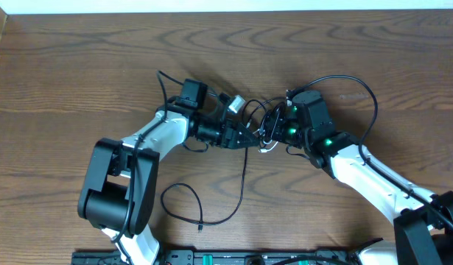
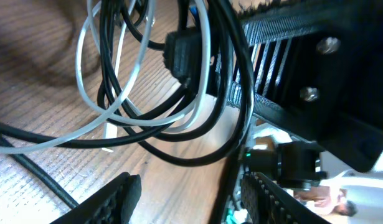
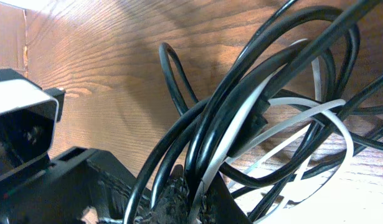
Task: Untangle cables
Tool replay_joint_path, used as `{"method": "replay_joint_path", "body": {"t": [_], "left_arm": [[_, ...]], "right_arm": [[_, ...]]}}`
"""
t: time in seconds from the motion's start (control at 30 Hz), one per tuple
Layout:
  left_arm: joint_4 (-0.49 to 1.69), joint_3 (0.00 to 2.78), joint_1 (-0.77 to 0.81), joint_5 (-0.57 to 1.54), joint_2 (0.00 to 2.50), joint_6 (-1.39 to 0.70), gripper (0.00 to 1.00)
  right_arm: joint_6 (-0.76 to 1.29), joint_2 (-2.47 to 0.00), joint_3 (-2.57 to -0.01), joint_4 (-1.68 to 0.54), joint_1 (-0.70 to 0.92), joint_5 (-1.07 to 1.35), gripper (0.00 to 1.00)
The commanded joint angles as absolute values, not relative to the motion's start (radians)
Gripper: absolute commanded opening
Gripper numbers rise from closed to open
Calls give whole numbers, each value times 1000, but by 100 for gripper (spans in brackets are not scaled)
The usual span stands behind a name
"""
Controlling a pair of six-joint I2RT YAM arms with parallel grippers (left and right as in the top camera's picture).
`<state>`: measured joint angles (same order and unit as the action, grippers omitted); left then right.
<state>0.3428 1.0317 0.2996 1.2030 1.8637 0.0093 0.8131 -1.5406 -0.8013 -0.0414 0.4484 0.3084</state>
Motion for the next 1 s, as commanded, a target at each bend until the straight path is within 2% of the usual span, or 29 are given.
{"method": "replay_joint_path", "body": {"t": [0.0, 0.17, 0.3, 0.53, 0.57, 0.63, 0.73, 0.8, 0.97], "left_arm": [[338, 1034, 328, 1150, 1868, 52, 58], [308, 1034, 341, 1094, 1868, 52, 64], [305, 1034, 352, 1001, 1868, 52, 64], [219, 1034, 381, 974, 1868, 51, 64], [211, 1034, 381, 972, 1868, 51, 61], [202, 1034, 381, 942, 1868, 51, 47], [201, 1034, 381, 871, 1868, 51, 19], [204, 1034, 381, 839, 1868, 51, 8], [185, 1034, 381, 833, 1868, 51, 8]], "right_arm": [[853, -1570, -802, -48, 445, 279, 1], [852, -1583, -802, -48, 445, 281, 1], [860, -1583, -802, -42, 446, 300, 1], [868, -1583, -802, -41, 446, 302, 1], [868, -1583, -802, -41, 446, 302, 1], [868, -1583, -802, -42, 446, 302, 1], [868, -1583, -802, -42, 446, 302, 1], [868, -1583, -802, -42, 446, 302, 1], [852, -1583, -802, -45, 446, 315, 1]]}}
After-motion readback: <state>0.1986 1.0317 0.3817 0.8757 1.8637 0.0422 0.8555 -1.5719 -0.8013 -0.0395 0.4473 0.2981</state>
